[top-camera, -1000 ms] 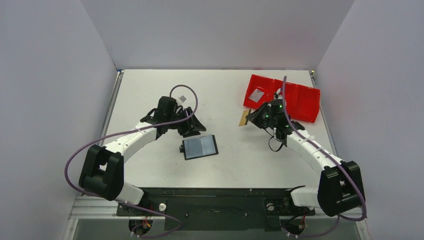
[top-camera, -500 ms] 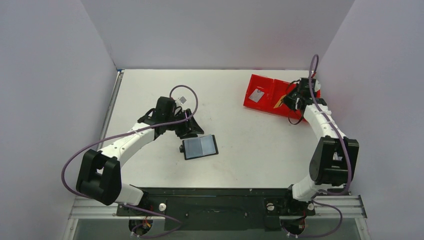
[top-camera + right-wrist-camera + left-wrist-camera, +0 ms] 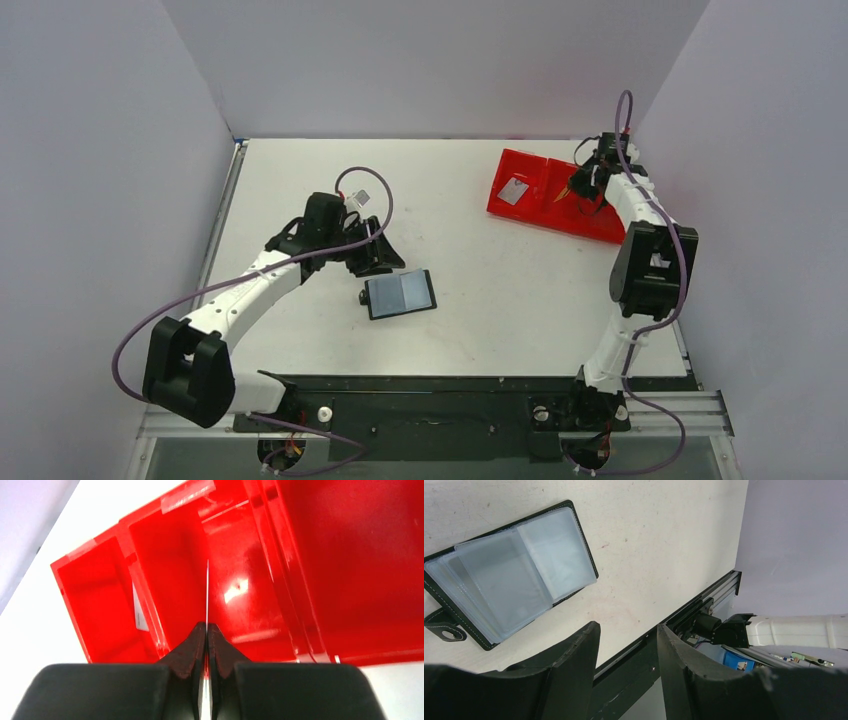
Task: Take the credit cards out of the card holder
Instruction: Place the credit card in the storage box.
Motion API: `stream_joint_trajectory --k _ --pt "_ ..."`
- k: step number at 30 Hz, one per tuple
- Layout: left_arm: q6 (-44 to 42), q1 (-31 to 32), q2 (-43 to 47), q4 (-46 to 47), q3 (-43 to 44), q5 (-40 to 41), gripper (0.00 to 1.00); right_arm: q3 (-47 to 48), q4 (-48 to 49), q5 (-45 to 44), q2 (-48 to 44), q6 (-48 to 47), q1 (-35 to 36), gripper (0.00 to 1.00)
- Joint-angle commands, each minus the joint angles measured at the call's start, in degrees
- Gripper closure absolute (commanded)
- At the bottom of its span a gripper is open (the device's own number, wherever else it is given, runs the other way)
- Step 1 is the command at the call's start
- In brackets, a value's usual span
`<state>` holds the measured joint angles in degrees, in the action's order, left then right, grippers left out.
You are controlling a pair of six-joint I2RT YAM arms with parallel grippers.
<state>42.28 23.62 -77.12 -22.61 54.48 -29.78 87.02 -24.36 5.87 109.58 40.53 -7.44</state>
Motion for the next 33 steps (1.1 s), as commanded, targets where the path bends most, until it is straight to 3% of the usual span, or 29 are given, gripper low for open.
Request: stream_joint_trajectory --k 1,3,13,17,22,26,33 --pt "-1.6 -0.2 3.0 -0.9 1.9 0.3 0.57 6.2 -1.6 0.6 3.8 -0.7 -0.6 1.0" --pt "-1.5 -0.2 3.9 -1.0 1.6 0.6 0.57 7.3 -1.7 0.6 4.9 -0.6 -0.6 1.0" --pt "-1.4 -0.1 5.5 -1.2 0.1 1.8 0.56 12.5 -4.9 -0.8 6.7 -1.0 -0.6 0.66" --pt "-1.2 -0.1 5.3 -1.0 -0.7 2.4 0.56 11.9 -5.9 -2.1 3.5 -1.6 -0.2 0.57" --pt "-1.2 -0.2 5.1 -0.7 -1.5 3.9 0.56 9.1 -8.0 -3.1 -2.6 -2.6 1.7 0.52" --pt "-0.4 -0.7 5.3 -1.1 -3.2 7.3 0.56 1.6 -7.7 -3.9 -9.4 -3.3 6.1 0.5" --pt "0.4 -3.5 6.5 -2.8 -7.3 14.8 0.56 -12.1 -3.7 -5.5 -19.9 -1.8 22.7 0.49"
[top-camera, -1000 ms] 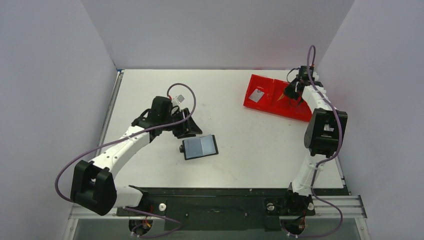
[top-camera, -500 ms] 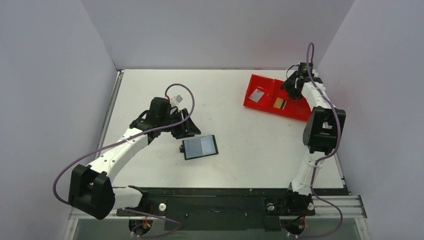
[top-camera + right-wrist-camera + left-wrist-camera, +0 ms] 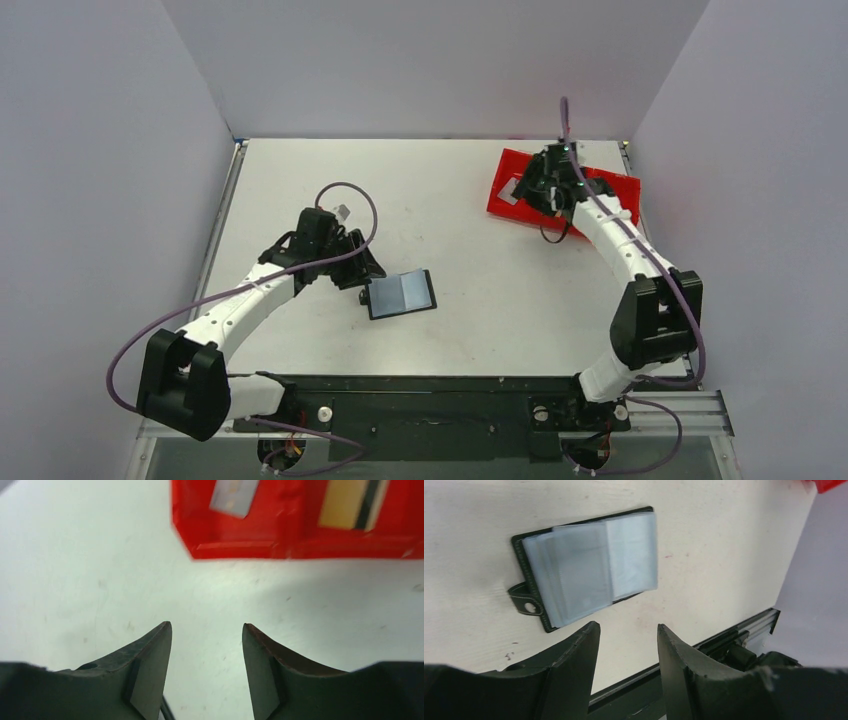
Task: Take the credit cards out of the card holder
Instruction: Place the credit card in the storage box.
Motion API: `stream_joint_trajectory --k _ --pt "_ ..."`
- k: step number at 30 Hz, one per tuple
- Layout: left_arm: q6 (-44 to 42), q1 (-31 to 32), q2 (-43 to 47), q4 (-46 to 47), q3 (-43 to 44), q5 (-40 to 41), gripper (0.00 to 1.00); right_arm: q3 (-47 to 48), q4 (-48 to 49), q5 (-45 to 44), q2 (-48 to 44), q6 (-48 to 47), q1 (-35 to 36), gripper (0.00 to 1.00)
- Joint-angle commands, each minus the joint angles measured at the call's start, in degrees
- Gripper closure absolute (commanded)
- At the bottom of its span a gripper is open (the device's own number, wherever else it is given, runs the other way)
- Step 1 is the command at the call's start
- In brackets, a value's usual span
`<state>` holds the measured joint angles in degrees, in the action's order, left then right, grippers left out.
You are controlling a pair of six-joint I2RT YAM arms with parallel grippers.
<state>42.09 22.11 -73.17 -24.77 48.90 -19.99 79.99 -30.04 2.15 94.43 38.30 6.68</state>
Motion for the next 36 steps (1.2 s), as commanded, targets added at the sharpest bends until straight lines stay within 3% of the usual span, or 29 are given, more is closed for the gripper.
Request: stream_joint_trajectory --k 1,7,13,24,36 --pt "0.6 -2.3 2.9 -0.7 -2.7 5.4 0.56 -6.7 2.5 -1.9 -5.0 1.1 10.5 0.5" --pt "0.8 -4.7 3.8 -0.7 -6.2 8.2 0.56 -9.6 5.1 -4.4 -3.7 4.3 28.6 0.51" --pt "0.9 -6.9 4.5 -1.1 -7.8 9.3 0.56 -6.4 6.4 -5.6 3.3 6.3 39.3 0.51" --pt "-0.2 -9.6 5.3 -1.9 -8.3 8.8 0.56 -0.4 6.7 -5.4 14.5 6.7 47.4 0.5" --pt "-0.6 -10.1 4.9 -1.4 -8.4 7.6 0.56 2.3 5.7 -6.8 20.4 7.1 49.8 0.49"
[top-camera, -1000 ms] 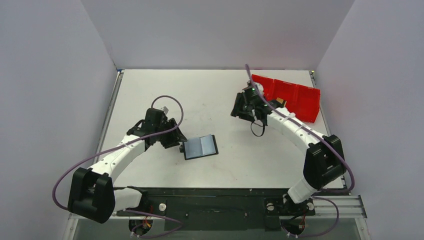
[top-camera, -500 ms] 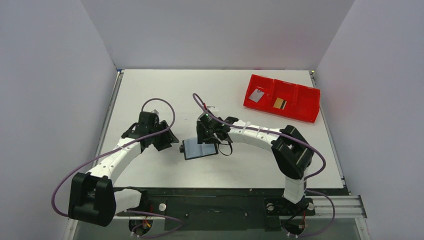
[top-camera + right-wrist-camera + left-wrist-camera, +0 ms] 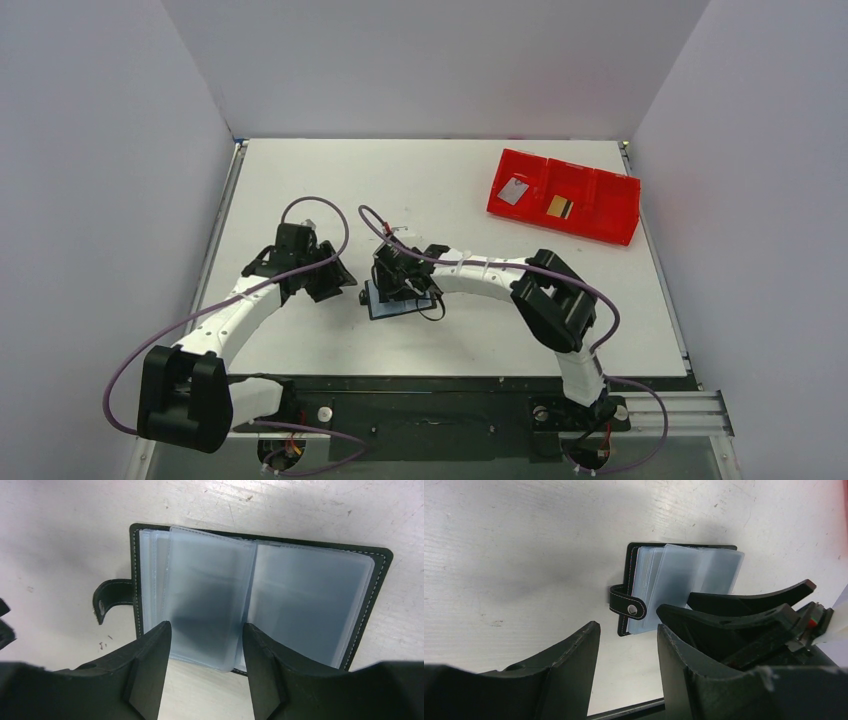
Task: Take the credit cards out of the card holder
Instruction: Place the credit card in the storage box, then remove the credit card from the card holder.
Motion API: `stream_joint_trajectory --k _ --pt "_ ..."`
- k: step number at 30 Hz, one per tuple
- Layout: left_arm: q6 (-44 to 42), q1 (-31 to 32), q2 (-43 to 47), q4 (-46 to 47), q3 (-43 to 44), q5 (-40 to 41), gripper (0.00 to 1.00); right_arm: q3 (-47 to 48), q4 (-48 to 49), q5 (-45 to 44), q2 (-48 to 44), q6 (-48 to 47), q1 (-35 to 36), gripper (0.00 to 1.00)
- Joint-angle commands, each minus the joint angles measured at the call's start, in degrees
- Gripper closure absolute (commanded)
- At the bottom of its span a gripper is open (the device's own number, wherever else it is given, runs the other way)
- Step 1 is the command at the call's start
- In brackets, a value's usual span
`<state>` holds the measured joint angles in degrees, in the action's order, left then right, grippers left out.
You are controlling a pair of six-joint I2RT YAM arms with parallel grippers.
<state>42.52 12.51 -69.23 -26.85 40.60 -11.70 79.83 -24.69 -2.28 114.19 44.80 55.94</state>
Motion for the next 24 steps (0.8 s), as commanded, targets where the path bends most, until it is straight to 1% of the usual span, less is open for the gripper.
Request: stream_joint_trajectory --k 1,6,12,16,19,20,21,24 --pt "-1.1 -0.5 0.9 0.8 -0.2 -0.8 0.56 2.7 0.2 -2.5 1.1 0.6 0.6 0.49" --pt "-1.1 -0.6 0.6 1.2 -0.2 -1.2 0.56 3.0 0.0 -2.7 2.7 0.9 0.8 0.51" --pt "-1.3 -0.6 -0.1 1.8 -0.2 -1.8 0.56 2.7 -0.6 -3.0 3.7 1.2 0.8 0.6" --pt "-1.5 -0.6 -1.0 2.3 -0.2 -2.4 0.56 2.1 -0.8 -2.5 4.4 1.4 0.6 0.68" --pt "-1.9 -0.5 -1.5 2.6 -0.1 -3.3 0.56 0.4 -0.1 -1.3 4.3 2.0 0.2 0.76" --pt "-2.0 -0.5 -1.7 2.5 0.0 -3.6 0.56 -0.1 0.9 -0.4 4.2 2.4 -0.2 0.78" --pt "-2.3 -0.4 -1.8 2.6 0.0 -4.1 0.56 -1.3 1.5 0.0 3.7 2.6 -0.4 0.84" --pt "-3.2 -0.1 -2.2 2.8 0.4 -4.9 0.56 -3.9 5.3 2.7 2.9 3.7 -1.6 0.91"
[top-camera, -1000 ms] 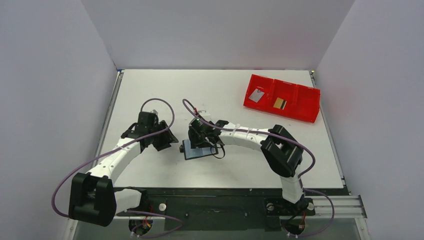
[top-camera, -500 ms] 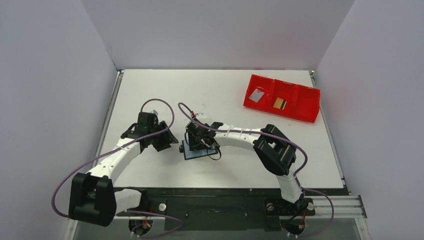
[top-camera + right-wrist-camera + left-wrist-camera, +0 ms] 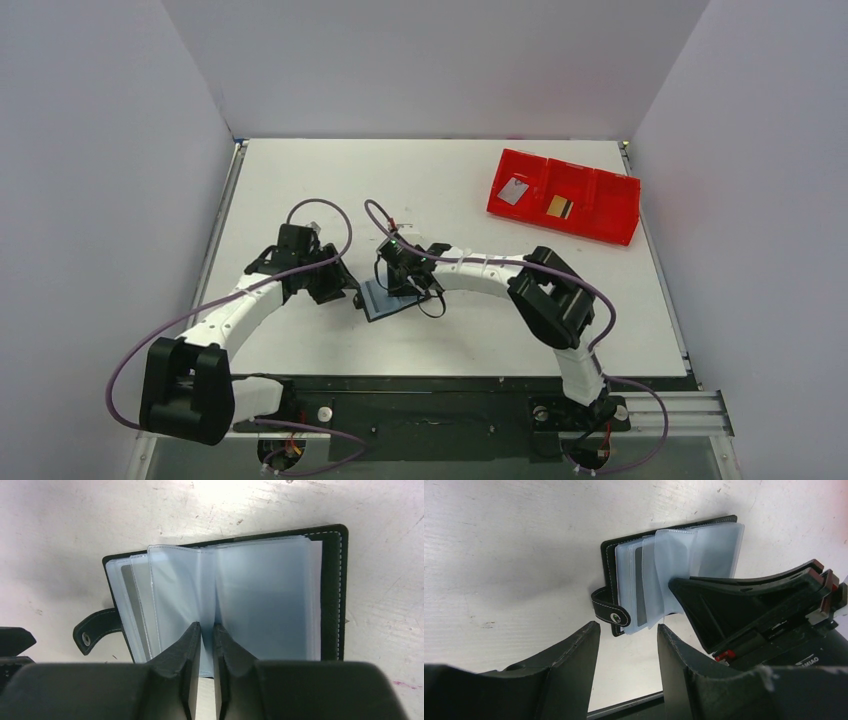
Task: Take the credit cards out of the card holder
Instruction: Remove the credit card from the card holder.
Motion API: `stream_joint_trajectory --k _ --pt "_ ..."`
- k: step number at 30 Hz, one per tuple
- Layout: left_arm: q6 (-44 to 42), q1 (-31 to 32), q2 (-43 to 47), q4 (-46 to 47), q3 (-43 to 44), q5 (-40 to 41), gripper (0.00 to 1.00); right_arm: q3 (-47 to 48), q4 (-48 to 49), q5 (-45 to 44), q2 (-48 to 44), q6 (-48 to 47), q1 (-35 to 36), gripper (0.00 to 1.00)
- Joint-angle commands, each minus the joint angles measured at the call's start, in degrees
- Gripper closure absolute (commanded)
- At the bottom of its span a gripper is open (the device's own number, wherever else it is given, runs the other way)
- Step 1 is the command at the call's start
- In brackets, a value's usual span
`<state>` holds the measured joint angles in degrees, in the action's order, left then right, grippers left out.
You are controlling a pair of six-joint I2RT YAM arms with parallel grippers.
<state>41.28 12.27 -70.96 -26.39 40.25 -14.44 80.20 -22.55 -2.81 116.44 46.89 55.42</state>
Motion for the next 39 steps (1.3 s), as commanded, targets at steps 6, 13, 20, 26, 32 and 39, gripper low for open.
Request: stream_joint_trajectory --k 6,13,20,26,32,39 --pt "-2.9 3.3 -2.3 2.3 2.8 -2.8 0.57 -9.9 10.5 10.6 -0.8 3.6 -3.5 0.97" --pt "-0.9 8.2 -5.2 3.9 5.4 -1.9 0.57 -14.3 16.1 14.3 -1.4 5.8 -5.2 1.0" --pt "0.9 10.2 -8.1 6.1 6.0 -1.5 0.58 -16.1 18.1 14.8 -2.3 6.8 -5.7 1.0" --pt "2.0 10.3 -11.3 10.8 4.4 -2.9 0.6 -17.4 19.7 15.3 -2.5 7.8 -6.0 1.0" --pt "2.9 10.4 -14.1 14.7 3.0 -3.7 0.62 -17.8 20.1 15.3 -2.8 8.0 -5.9 1.0" --pt "2.3 10.4 -15.3 12.6 3.2 -0.4 0.64 -18.0 20.3 15.2 -3.0 8.1 -6.0 1.0"
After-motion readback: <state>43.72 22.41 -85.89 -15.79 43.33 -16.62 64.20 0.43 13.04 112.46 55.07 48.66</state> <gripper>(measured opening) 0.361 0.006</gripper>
